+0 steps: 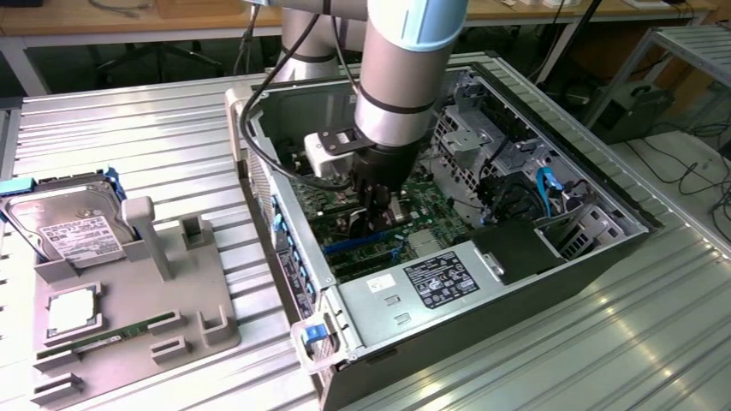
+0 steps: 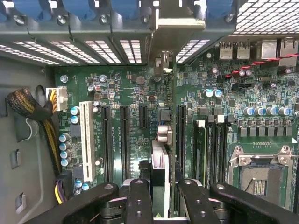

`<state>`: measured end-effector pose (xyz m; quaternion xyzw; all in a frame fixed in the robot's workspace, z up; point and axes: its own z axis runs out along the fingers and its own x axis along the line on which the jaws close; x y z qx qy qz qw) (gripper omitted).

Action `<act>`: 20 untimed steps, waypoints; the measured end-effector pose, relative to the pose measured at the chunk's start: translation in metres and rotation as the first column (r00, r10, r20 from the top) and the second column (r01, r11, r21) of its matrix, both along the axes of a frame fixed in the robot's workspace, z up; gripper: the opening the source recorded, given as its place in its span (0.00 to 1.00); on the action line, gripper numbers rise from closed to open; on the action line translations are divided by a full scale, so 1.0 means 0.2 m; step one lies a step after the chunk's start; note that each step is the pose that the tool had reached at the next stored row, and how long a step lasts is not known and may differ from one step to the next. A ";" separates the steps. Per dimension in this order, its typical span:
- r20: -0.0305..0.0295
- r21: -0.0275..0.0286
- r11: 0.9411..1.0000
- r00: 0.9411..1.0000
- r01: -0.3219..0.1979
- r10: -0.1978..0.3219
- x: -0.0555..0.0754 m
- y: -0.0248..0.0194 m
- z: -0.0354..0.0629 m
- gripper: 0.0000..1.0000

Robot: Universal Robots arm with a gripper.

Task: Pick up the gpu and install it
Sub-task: 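Insert the gpu into the slot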

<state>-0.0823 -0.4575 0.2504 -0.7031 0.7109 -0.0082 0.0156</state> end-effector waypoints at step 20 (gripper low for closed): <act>-0.002 0.000 1.000 1.000 0.000 0.000 -0.02 -0.001 -0.060 0.28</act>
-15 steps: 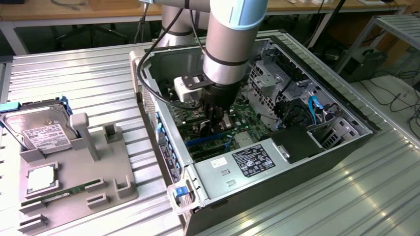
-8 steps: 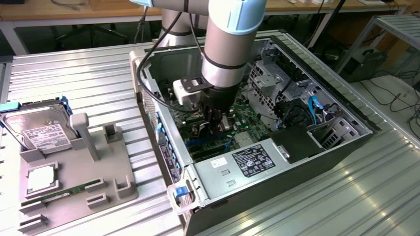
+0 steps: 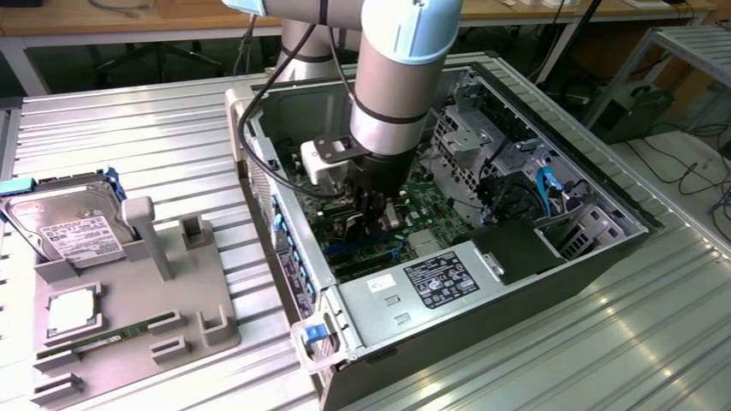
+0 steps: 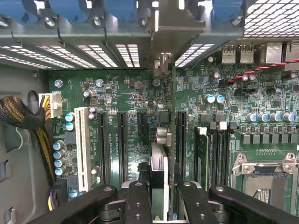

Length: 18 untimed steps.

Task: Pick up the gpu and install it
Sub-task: 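Insert the gpu into the slot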

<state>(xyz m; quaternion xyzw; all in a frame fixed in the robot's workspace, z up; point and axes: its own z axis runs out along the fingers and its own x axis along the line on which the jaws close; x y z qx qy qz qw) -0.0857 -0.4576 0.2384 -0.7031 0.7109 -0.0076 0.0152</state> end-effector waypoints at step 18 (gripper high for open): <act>0.000 0.000 1.000 1.000 0.000 0.000 -0.01 0.000 -0.045 0.28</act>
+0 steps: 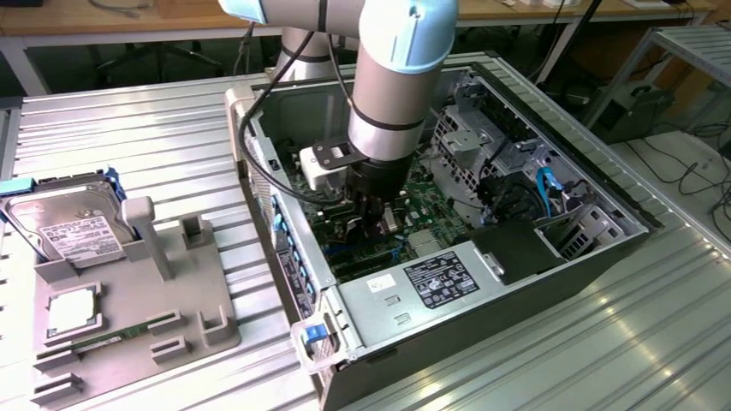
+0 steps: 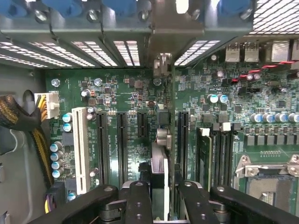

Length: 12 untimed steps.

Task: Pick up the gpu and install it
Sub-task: 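Insert the gpu into the slot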

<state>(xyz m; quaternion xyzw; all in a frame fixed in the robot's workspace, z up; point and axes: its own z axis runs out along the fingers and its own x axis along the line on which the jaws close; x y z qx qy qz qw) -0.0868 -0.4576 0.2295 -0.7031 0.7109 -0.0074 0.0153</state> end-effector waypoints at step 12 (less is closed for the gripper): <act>0.000 0.000 1.000 1.000 0.000 0.000 0.00 0.001 -0.001 0.29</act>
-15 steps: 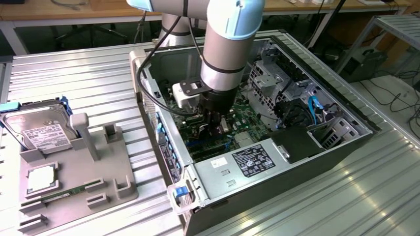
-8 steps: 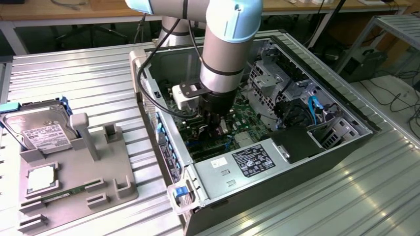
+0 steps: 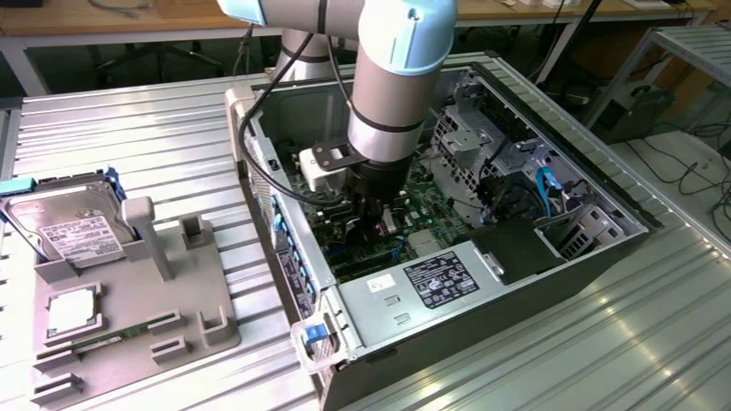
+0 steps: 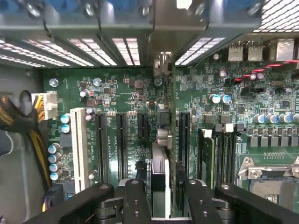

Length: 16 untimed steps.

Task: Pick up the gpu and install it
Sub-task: 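Insert the gpu into the slot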

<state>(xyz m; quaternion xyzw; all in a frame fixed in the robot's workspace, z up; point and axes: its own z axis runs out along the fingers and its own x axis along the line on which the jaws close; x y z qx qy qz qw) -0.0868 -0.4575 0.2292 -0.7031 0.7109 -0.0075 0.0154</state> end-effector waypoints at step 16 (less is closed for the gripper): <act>0.028 -0.007 1.000 1.000 0.000 0.000 0.00 0.013 0.276 0.34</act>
